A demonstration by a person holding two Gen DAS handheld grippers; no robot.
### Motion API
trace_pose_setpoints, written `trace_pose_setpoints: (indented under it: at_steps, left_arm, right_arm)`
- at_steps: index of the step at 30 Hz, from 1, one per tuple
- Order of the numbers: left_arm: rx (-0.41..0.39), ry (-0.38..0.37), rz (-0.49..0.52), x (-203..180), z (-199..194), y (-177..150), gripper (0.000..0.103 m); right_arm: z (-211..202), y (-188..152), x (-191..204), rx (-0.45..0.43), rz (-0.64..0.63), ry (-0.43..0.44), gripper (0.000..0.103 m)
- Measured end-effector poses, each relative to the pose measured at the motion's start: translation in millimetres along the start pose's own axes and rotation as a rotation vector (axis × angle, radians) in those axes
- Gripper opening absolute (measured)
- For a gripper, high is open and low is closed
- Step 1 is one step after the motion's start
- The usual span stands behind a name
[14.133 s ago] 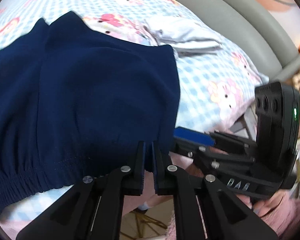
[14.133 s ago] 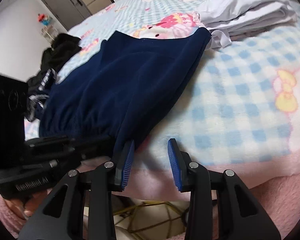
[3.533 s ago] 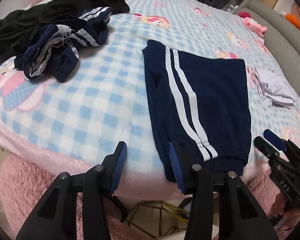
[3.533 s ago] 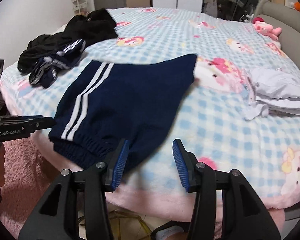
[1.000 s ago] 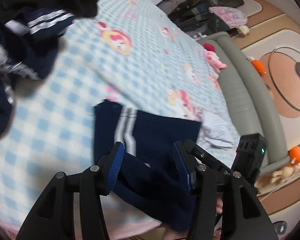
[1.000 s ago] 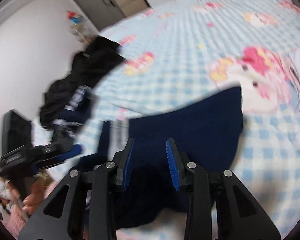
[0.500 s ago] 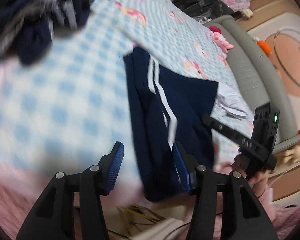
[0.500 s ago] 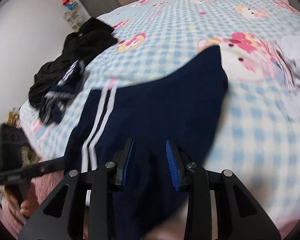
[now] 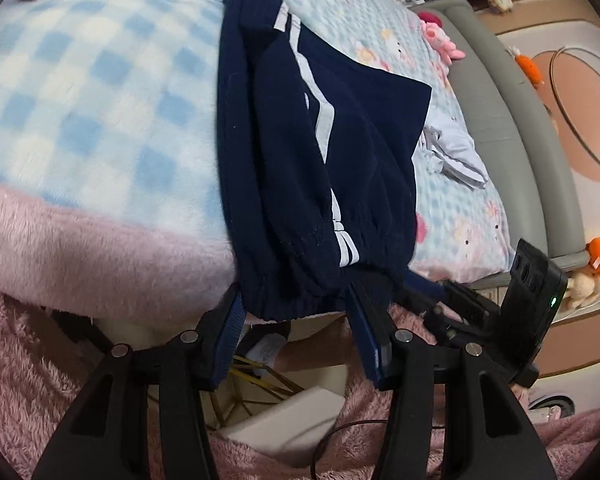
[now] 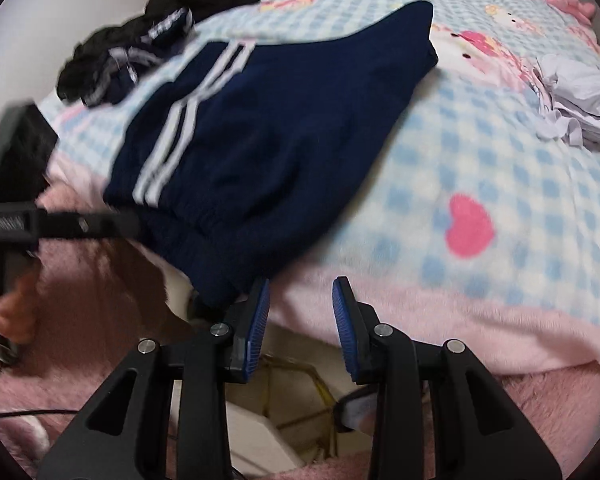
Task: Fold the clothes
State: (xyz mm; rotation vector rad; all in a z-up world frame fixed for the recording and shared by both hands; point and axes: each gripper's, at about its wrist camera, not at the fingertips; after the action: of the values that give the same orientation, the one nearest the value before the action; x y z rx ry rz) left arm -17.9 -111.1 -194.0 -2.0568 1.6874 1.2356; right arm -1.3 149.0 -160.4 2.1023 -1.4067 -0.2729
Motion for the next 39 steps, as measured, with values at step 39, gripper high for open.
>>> trace_pose_setpoints:
  at_steps: [39]
  left_arm:
    - [-0.178,0.219,0.527,-42.0,-40.6,43.2,0.053]
  right_arm:
    - [34.0,126.5,-16.6,-0.302,0.177,0.147,0.039]
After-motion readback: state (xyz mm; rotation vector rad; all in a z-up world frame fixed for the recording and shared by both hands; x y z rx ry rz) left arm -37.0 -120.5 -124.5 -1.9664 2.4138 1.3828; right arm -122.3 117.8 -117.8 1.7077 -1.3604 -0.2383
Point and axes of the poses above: each gripper's, at about its wrist camera, not at the fingertips, and z roughly the way its jaws point, x to its left, y to its top, and after that the axes turned 13 degrees about -x, right-handed
